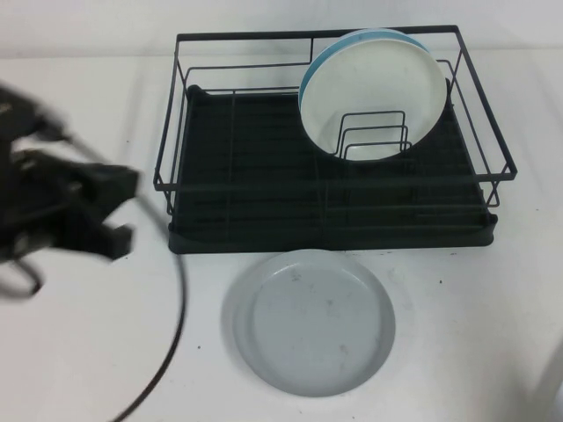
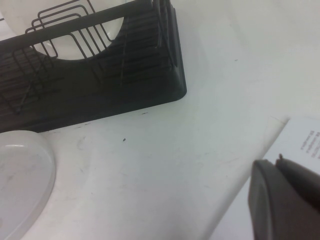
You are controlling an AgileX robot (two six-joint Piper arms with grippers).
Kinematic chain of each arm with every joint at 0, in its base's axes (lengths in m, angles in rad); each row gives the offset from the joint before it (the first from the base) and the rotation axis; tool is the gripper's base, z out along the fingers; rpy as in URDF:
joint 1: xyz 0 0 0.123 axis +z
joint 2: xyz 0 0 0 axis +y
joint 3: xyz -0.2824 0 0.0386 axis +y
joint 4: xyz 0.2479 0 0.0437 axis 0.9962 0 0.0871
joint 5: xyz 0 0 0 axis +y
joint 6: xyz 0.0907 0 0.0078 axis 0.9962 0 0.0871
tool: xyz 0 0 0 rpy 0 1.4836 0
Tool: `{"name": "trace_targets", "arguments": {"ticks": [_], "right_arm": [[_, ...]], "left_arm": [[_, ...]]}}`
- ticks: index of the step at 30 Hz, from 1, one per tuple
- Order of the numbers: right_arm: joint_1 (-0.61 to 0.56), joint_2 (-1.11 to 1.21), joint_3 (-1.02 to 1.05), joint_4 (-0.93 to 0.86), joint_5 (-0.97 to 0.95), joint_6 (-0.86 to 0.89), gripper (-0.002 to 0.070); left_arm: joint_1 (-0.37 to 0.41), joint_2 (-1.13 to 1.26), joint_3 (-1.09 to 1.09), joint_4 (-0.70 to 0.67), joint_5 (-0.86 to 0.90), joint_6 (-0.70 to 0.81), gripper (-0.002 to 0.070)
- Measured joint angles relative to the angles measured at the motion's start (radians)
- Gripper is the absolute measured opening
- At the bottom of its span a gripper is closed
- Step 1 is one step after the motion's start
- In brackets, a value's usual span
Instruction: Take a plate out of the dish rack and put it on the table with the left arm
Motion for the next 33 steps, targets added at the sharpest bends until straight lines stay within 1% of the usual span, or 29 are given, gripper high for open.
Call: {"name": "trace_targets", "arguments": {"ticks": [3,7,12,16,21,33], "right_arm": [[0.000,0.000,0.000,0.000,0.000,0.000,-0.0018],[0.000,0.000,0.000,0.000,0.000,0.000,-0.0018],[0.000,0.000,0.000,0.000,0.000,0.000,-0.0018],[0.000,0.000,0.000,0.000,0.000,0.000,-0.0018],[0.000,0.000,0.000,0.000,0.000,0.000,-0.0018],[0.000,0.000,0.000,0.000,0.000,0.000,-0.0018]], "left_arm": [[0.002,-0.144,0.100,0.067,-0.077,-0.082,0.0001],[0.002,-0.341,0.241,0.090,-0.144,-0.145,0.0001],[0.002,-0.537,0.355,0.092,-0.143,-0.180,0.0000],[0.002,-0.664,0.375,0.097,-0.085,-0.199,0.0000],[0.002,-0.728,0.377,0.099,-0.065,-0.203,0.0000],[0.002,-0.730,0.379,0.120,-0.084,-0.207,0.0000]]}}
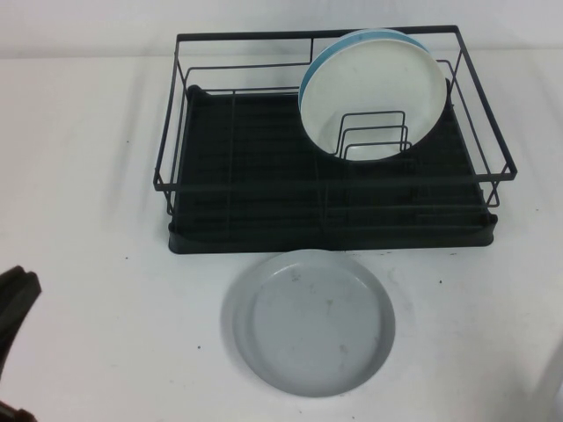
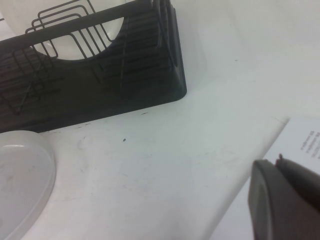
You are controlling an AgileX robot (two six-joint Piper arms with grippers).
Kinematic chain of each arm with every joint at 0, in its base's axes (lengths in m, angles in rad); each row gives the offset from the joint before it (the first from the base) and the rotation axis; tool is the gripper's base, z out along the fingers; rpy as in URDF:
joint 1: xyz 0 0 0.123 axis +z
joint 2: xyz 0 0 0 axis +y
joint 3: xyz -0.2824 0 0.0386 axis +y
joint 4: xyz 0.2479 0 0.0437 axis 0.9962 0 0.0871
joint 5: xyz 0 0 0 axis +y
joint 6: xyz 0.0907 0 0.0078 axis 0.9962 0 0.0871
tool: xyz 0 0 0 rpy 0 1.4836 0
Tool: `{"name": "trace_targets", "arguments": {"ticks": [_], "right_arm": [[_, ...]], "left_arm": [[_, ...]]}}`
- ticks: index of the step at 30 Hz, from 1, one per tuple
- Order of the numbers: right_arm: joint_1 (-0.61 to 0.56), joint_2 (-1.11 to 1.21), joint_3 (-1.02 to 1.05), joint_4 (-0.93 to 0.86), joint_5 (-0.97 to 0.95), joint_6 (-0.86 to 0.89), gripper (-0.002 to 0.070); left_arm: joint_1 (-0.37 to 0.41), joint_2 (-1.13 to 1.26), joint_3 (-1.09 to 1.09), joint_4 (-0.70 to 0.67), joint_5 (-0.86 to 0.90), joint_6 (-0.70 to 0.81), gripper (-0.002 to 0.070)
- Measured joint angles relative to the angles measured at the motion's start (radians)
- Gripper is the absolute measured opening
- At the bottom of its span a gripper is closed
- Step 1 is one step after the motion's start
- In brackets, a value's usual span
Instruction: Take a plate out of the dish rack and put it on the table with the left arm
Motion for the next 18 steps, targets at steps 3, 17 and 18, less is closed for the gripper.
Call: {"name": "trace_targets", "arguments": {"ticks": [3,17,18], "right_arm": [[0.000,0.000,0.000,0.000,0.000,0.000,-0.0018],[0.000,0.000,0.000,0.000,0.000,0.000,-0.0018],[0.000,0.000,0.000,0.000,0.000,0.000,-0.0018]], "left_arm": [[0.000,-0.003,0.019,0.070,-0.030,-0.002,0.0000],[0.000,-0.246,0.235,0.445,-0.014,-0.015,0.0000],[0.000,-0.268,0.250,0.426,-0.014,-0.015,0.0000]]}}
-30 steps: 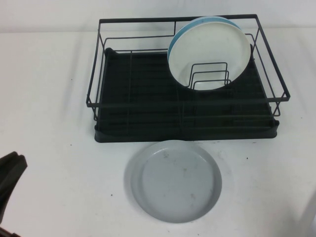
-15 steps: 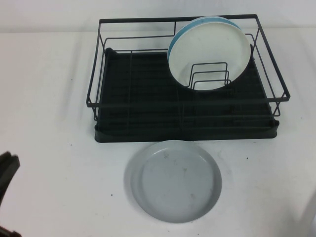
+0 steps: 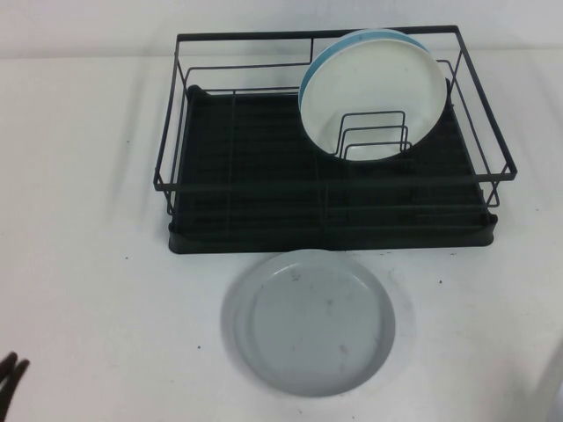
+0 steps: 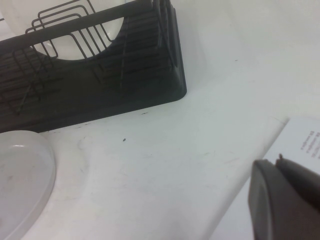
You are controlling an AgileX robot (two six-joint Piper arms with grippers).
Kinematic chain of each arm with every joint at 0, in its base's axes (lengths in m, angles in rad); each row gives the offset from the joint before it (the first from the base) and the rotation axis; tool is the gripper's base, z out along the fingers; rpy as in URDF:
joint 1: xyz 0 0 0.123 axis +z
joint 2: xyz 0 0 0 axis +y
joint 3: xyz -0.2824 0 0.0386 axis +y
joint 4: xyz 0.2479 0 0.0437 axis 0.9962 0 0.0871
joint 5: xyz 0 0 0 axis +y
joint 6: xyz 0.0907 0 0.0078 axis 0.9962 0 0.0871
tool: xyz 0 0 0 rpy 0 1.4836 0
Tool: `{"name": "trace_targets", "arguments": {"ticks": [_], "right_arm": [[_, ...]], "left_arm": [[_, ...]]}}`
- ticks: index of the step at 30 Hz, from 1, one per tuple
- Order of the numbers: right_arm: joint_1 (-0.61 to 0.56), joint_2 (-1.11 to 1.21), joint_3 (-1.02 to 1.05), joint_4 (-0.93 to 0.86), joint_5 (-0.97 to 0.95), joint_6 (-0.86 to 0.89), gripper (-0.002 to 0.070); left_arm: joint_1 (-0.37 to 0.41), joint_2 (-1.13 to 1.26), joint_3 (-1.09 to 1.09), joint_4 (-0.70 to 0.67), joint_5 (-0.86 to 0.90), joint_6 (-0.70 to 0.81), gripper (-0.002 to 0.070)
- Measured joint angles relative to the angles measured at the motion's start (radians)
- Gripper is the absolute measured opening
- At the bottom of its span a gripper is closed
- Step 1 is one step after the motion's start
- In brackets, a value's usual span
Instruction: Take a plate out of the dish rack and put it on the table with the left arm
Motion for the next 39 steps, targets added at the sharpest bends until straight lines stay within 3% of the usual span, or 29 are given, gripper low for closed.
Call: {"name": "trace_targets", "arguments": {"ticks": [7,12,21,28,35,39], "right_arm": [[0.000,0.000,0.000,0.000,0.000,0.000,-0.0018],[0.000,0.000,0.000,0.000,0.000,0.000,-0.0018],[0.000,0.000,0.000,0.000,0.000,0.000,-0.0018],[0.000,0.000,0.000,0.000,0.000,0.000,-0.0018],[0.000,0.000,0.000,0.000,0.000,0.000,-0.0018],[0.000,0.000,0.000,0.000,0.000,0.000,-0.0018]], "left_arm": [[0.000,-0.065,0.080,-0.164,0.000,0.000,0.0000],[0.000,-0.065,0.120,-0.196,0.000,0.000,0.0000],[0.000,-0.065,0.176,-0.040,0.002,0.000,0.0000],[0.000,-0.065,0.176,0.007,0.004,0.000,0.0000],[0.000,-0.065,0.176,0.293,-0.018,0.000,0.0000],[0.000,-0.065,0.176,0.223,-0.018,0.000,0.0000]]}}
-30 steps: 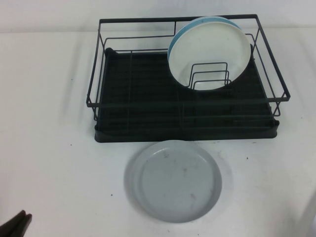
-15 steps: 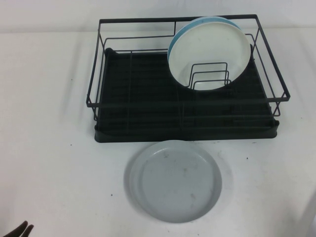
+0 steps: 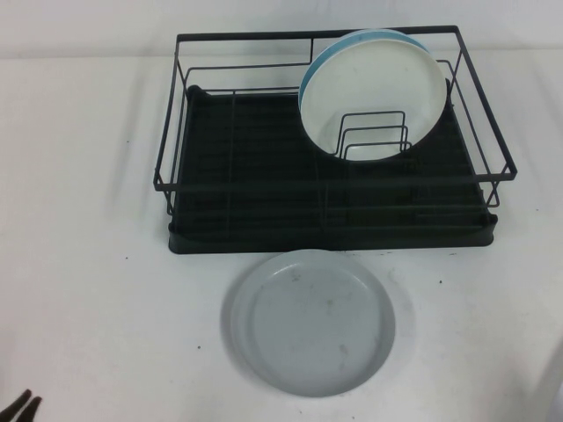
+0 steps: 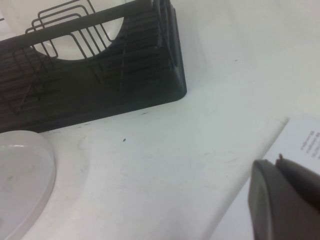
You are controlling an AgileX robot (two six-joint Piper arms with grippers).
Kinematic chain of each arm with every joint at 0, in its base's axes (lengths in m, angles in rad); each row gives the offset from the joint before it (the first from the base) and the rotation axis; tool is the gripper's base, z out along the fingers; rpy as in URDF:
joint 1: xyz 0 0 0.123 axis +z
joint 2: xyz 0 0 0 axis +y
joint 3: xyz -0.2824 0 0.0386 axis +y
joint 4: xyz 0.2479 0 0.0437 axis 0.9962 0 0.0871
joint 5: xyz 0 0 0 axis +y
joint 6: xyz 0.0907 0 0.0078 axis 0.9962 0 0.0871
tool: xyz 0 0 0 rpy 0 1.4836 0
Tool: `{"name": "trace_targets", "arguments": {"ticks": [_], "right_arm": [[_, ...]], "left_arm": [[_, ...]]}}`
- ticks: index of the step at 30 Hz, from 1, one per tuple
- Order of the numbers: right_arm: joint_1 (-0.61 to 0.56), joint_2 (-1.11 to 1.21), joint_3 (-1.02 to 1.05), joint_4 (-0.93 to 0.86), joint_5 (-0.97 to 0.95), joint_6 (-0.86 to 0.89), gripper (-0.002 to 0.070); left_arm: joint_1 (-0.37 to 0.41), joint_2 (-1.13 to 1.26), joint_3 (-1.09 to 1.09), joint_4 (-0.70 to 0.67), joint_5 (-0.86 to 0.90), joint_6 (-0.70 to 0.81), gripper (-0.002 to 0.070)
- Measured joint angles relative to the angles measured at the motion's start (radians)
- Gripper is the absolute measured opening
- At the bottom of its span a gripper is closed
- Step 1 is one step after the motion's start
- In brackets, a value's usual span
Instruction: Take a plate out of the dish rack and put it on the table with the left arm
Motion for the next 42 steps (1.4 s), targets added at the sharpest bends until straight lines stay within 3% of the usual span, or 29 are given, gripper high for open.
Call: {"name": "trace_targets", "arguments": {"ticks": [3,8,11,13,18,22,26,42], "right_arm": [[0.000,0.000,0.000,0.000,0.000,0.000,-0.0018],[0.000,0.000,0.000,0.000,0.000,0.000,-0.0018],[0.000,0.000,0.000,0.000,0.000,0.000,-0.0018],[0.000,0.000,0.000,0.000,0.000,0.000,-0.0018],[0.000,0.000,0.000,0.000,0.000,0.000,-0.0018],[0.000,0.000,0.000,0.000,0.000,0.000,-0.0018],[0.000,0.000,0.000,0.000,0.000,0.000,-0.0018],[0.000,0.000,0.000,0.000,0.000,0.000,-0.0018]], "left_arm": [[0.000,0.000,0.000,-0.128,0.002,0.000,-0.0001],[0.000,0.000,0.000,-0.133,0.002,-0.002,-0.0001],[0.000,0.000,0.000,-0.124,0.002,-0.082,-0.0001],[0.000,0.000,0.000,-0.087,0.002,-0.254,-0.0001],[0.000,0.000,0.000,0.149,-0.002,-0.880,-0.0001],[0.000,0.000,0.000,0.199,-0.002,-1.126,-0.0001],[0.000,0.000,0.000,0.119,-0.006,-1.176,-0.0001],[0.000,0.000,0.000,0.109,-0.006,-1.187,-0.0001]]}}
